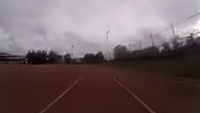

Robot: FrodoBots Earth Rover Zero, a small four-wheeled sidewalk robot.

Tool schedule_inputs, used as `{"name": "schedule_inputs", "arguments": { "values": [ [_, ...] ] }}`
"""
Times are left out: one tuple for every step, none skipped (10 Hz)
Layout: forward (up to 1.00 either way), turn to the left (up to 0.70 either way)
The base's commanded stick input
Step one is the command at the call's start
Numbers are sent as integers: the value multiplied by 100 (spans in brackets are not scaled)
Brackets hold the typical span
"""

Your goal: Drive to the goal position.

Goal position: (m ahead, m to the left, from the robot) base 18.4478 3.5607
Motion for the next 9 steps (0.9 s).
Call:
{"name": "schedule_inputs", "arguments": {
  "values": [
    [70, 0],
    [70, 0],
    [70, 0],
    [70, 0],
    [70, 0],
    [70, 0],
    [70, 0],
    [70, 0],
    [70, 0]
  ]
}}
